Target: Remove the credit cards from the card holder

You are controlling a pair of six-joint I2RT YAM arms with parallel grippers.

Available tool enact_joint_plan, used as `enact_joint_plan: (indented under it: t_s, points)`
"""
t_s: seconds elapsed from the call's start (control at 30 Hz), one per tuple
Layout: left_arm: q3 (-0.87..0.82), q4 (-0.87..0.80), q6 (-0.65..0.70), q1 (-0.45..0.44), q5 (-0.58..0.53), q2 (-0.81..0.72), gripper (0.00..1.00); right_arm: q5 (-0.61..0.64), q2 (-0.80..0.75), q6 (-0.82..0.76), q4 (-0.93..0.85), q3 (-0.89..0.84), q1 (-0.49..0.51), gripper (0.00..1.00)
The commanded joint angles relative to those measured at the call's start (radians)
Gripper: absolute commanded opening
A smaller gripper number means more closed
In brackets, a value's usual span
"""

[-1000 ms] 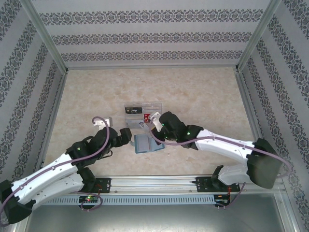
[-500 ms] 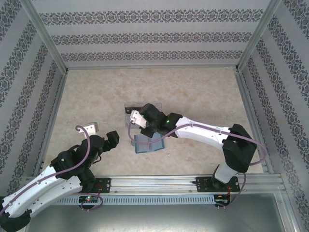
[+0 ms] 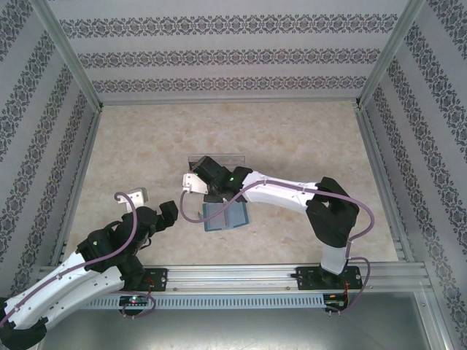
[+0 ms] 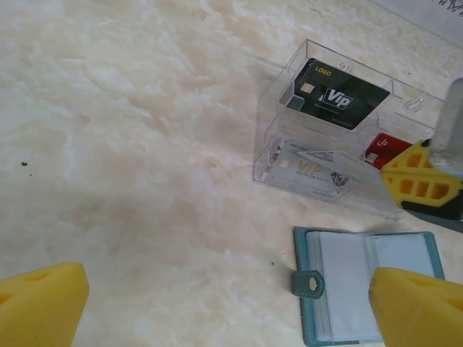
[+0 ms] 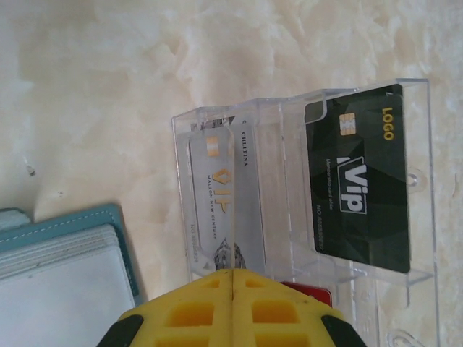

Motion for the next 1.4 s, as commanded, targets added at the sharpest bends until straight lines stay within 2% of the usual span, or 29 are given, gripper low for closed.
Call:
enact_joint_plan:
  t_s: [0.0, 0.37, 0.73, 0.83, 0.9, 1.27, 1.37]
  points:
    - [-0.007, -0.039, 0.0, 0.001, -0.03, -0.017, 1.0, 0.029, 0.043, -0.041, -0.029, 0.041, 0.006, 0.0]
    - [-0.025, -0.044, -0.005, 0.002, -0.033, -0.034, 1.0, 0.052, 0.123, -0.04, -0.049, 0.093, 0.006, 0.0]
    - [-0.042, -0.039, -0.007, 0.001, -0.034, -0.046, 1.0, 0.067, 0.138, -0.035, -0.046, 0.102, 0.005, 0.0]
    - [-0.044, -0.036, -0.007, 0.002, -0.028, -0.046, 1.0, 0.097, 0.142, -0.032, -0.032, 0.103, 0.004, 0.13]
    - [-0.044, -0.037, -0.009, 0.002, -0.028, -0.046, 1.0, 0.122, 0.143, -0.024, -0.011, 0.101, 0.003, 0.27]
    - [-0.043, -0.044, -0.012, 0.002, -0.025, -0.05, 1.0, 0.207, 0.162, 0.016, 0.054, 0.117, -0.019, 0.29]
    - [-0.043, -0.045, -0.012, 0.002, -0.026, -0.054, 1.0, 0.194, 0.144, 0.027, 0.059, 0.102, -0.02, 0.29]
